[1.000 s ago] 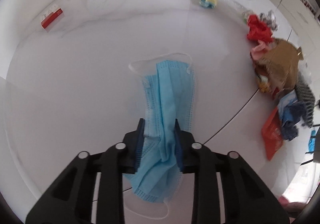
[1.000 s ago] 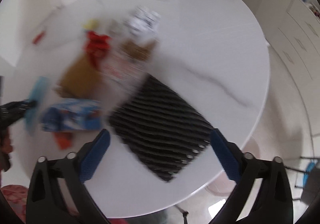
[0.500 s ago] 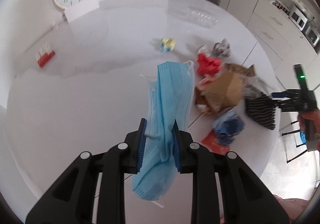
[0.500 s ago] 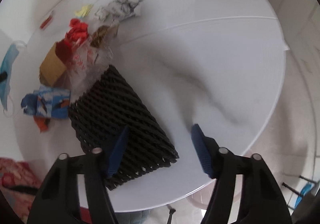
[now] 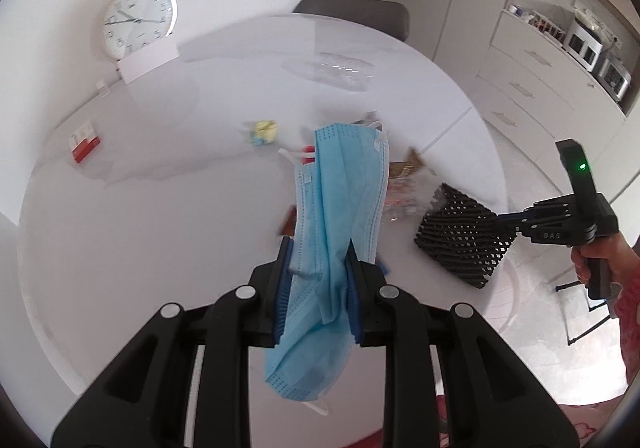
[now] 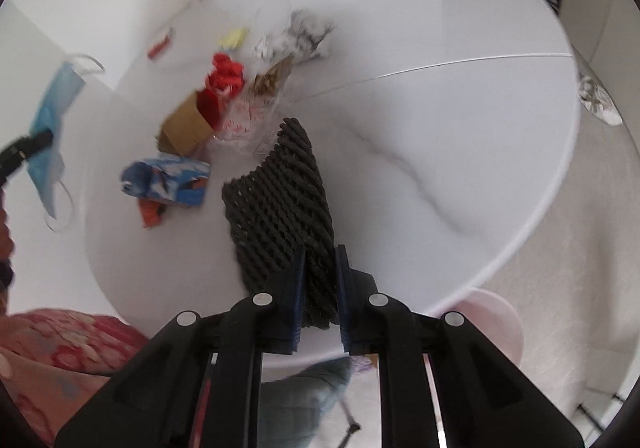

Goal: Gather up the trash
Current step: 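Carry mask and mesh pad to the pink wastebasket and open both tools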

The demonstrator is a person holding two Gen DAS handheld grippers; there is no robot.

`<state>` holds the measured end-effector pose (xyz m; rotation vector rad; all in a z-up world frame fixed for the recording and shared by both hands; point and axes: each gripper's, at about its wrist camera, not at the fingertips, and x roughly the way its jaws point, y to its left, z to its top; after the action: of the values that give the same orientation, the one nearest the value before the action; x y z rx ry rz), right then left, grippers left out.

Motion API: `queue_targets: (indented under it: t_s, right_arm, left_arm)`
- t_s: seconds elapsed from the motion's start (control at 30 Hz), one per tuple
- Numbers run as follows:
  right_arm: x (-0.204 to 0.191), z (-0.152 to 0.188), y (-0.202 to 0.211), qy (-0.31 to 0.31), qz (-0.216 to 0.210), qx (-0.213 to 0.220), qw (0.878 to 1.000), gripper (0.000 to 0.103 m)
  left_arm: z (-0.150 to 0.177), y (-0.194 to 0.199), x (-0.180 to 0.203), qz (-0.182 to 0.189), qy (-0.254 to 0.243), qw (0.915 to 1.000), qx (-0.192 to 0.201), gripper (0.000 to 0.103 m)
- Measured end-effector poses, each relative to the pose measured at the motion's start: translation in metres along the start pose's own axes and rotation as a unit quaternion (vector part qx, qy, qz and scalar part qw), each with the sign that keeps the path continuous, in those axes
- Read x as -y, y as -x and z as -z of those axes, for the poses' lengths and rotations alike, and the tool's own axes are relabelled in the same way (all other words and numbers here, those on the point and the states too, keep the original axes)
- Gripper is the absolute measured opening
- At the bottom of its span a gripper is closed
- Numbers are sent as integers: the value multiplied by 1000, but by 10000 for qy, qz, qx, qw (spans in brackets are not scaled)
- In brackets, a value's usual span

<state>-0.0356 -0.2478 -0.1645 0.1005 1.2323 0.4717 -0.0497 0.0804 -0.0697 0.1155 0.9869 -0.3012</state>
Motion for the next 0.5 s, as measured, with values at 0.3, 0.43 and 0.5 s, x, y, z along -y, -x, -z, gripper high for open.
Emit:
queue_targets:
  t_s: [0.3, 0.43, 0.5]
  right_arm:
    - [71, 77, 55, -1233, 1080, 333, 9859, 15]
    - [120, 122, 23, -1874, 1526, -13, 9703, 15]
    - [144, 141, -4, -2178, 1527, -181, 9638, 15]
  left_arm:
    - [-20, -6, 93, 627, -686, 9957, 51, 24]
    - [-20, -28, 156, 1181, -1218, 9853, -173, 24]
    - [-18, -47, 194, 1451, -1536, 9767, -373, 24]
